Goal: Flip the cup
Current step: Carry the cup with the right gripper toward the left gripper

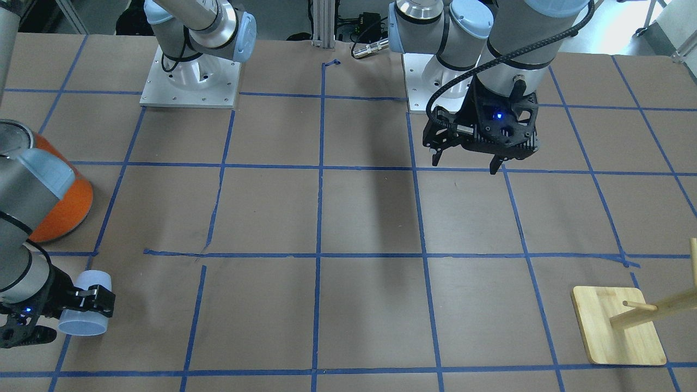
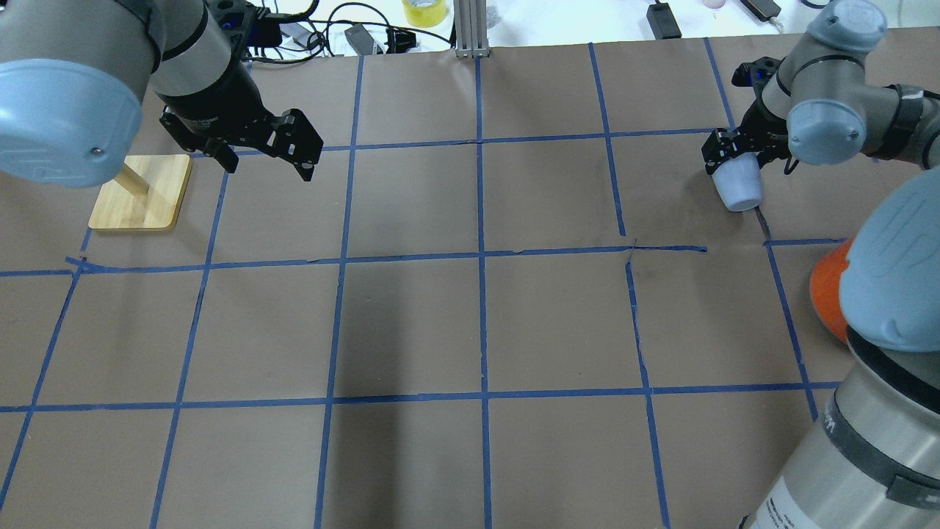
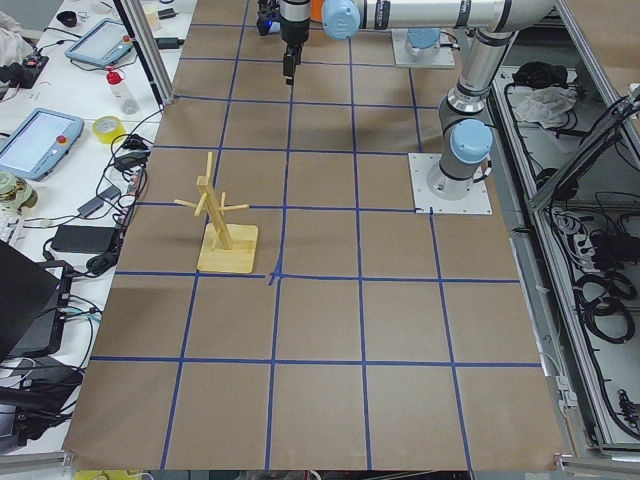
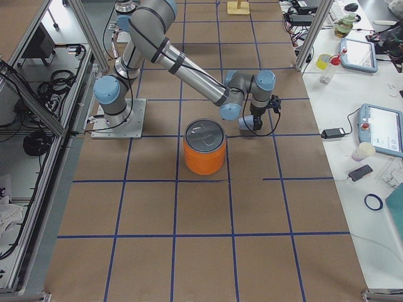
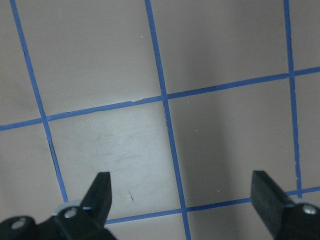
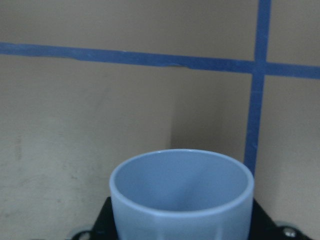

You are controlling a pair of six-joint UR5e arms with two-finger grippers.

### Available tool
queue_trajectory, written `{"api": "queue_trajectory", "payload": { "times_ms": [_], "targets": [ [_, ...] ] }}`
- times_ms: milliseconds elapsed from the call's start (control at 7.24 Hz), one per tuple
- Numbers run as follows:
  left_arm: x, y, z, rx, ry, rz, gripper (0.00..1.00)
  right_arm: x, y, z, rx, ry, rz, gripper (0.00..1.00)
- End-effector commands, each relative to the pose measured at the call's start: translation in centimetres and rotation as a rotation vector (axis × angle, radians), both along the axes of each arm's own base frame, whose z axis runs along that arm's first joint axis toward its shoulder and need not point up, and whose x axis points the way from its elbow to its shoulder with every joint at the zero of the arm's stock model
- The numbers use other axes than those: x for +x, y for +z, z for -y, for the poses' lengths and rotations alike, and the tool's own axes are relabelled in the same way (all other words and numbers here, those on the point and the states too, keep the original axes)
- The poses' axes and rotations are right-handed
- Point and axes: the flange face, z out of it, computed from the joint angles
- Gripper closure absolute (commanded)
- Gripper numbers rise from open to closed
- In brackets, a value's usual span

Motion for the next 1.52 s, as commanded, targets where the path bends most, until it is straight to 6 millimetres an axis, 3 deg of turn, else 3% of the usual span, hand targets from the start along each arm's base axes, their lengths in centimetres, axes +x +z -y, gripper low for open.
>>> {"api": "queue_trajectory", "payload": {
  "times_ms": [0, 415, 691, 829, 967, 1382],
  "targets": [
    [0.6, 0.0, 0.2, -0.002, 0.008, 0.002, 0.00, 7.9, 3.9, -0.2, -0.068, 0.311, -0.029, 0.39],
    [1.5, 0.2, 0.5, -0.004, 0.006, 0.002, 0.00, 23.3, 4.4, -2.0, -0.127, 0.776, -0.049, 0.39],
    [2.6, 0.0, 0.7, -0.001, 0.027, 0.000, 0.00, 31.4, 3.5, -3.7, -0.195, 1.041, -0.078, 0.39],
    [3.0, 0.0, 0.8, 0.000, 0.036, -0.003, 0.00, 34.7, 2.9, -4.5, -0.251, 1.152, -0.103, 0.39],
    [3.3, 0.0, 0.8, 0.000, 0.041, 0.002, 0.00, 37.7, 0.5, -5.0, -0.283, 1.359, -0.135, 0.38],
    [3.8, -0.1, 1.0, 0.003, 0.052, -0.002, 0.00, 45.7, -1.1, -9.6, -0.274, 1.523, -0.124, 0.42]
  ]
}}
